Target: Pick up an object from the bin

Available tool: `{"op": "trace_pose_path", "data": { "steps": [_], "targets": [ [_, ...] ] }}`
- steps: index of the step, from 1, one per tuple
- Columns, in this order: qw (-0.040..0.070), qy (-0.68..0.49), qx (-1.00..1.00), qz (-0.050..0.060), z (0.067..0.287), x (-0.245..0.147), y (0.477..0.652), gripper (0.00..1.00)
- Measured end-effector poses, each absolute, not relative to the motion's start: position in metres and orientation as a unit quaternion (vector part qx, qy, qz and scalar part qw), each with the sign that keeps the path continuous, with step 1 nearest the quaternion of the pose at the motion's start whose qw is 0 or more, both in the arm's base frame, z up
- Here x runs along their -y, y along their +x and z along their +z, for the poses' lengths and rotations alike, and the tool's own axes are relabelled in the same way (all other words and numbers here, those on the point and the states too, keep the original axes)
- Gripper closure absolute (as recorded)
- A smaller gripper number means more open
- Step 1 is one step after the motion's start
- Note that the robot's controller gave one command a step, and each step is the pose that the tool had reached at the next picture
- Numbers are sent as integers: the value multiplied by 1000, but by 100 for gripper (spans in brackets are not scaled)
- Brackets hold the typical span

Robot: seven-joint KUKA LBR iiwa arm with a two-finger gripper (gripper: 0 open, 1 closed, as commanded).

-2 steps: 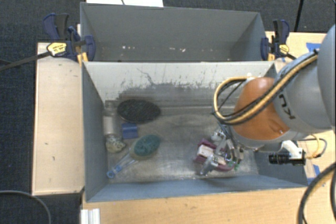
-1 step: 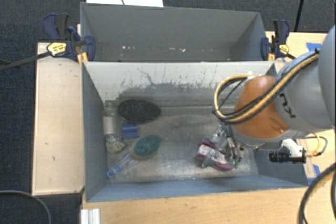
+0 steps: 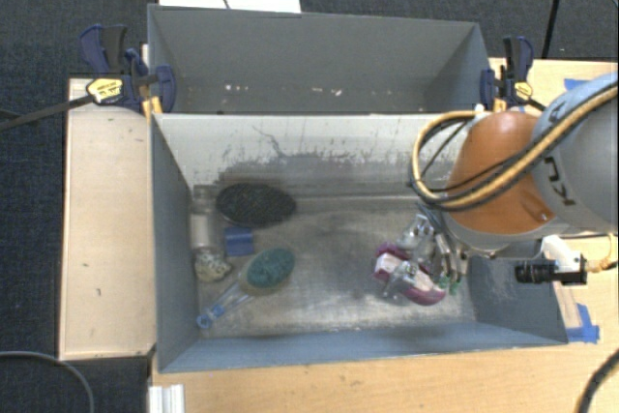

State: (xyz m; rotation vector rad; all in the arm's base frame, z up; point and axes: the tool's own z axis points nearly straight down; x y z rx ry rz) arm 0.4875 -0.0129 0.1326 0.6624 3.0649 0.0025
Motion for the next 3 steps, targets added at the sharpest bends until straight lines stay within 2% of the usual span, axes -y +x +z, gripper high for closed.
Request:
{"op": "trace_pose_path", "data": {
  "steps": [1,3],
  "targets": [
    [2,208,-978,0,144,13,488,100],
    [2,198,-980,1,197,13,489,100]
  ]
}}
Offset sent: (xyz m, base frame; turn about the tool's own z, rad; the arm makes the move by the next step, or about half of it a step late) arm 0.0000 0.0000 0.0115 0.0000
